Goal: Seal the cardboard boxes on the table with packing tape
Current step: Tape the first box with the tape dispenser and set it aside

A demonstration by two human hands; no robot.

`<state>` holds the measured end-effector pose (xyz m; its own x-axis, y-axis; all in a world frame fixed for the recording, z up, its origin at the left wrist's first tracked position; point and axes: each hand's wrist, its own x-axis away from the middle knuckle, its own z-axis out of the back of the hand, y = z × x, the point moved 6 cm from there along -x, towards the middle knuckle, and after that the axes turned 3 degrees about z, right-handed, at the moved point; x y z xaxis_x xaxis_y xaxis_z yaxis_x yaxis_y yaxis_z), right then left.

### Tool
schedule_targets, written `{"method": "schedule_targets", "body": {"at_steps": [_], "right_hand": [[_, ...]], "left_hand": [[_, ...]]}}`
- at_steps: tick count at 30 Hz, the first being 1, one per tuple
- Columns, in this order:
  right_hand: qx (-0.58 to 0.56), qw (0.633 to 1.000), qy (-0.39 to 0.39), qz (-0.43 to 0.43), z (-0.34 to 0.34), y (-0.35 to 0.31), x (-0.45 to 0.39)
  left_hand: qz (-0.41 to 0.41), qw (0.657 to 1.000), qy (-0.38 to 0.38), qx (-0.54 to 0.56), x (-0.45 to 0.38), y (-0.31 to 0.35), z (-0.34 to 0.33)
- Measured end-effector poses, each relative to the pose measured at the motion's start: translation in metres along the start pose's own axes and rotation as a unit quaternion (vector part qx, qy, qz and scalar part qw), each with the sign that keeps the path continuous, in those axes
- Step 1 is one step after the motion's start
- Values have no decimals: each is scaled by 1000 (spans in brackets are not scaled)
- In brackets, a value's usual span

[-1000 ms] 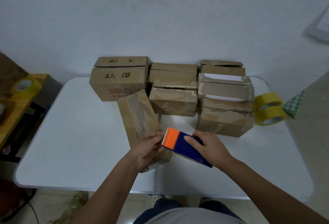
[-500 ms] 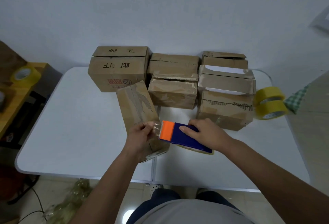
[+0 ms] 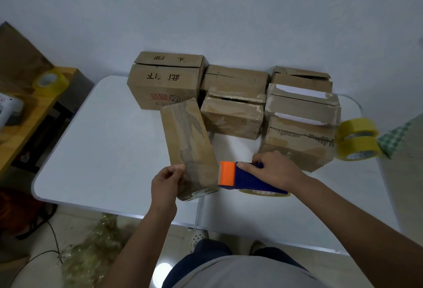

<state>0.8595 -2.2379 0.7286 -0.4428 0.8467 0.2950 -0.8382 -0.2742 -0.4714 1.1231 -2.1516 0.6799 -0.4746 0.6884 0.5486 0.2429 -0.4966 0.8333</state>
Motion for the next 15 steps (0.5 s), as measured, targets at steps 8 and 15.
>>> {"method": "schedule_targets", "body": {"at_steps": [8, 15], "right_hand": [[22, 999, -25, 27, -4, -2, -4], [79, 995, -39, 41, 8, 21, -7]], "left_hand": [[-28, 998, 59, 22, 13, -10, 18], [0, 993, 117, 24, 10, -24, 73]]}}
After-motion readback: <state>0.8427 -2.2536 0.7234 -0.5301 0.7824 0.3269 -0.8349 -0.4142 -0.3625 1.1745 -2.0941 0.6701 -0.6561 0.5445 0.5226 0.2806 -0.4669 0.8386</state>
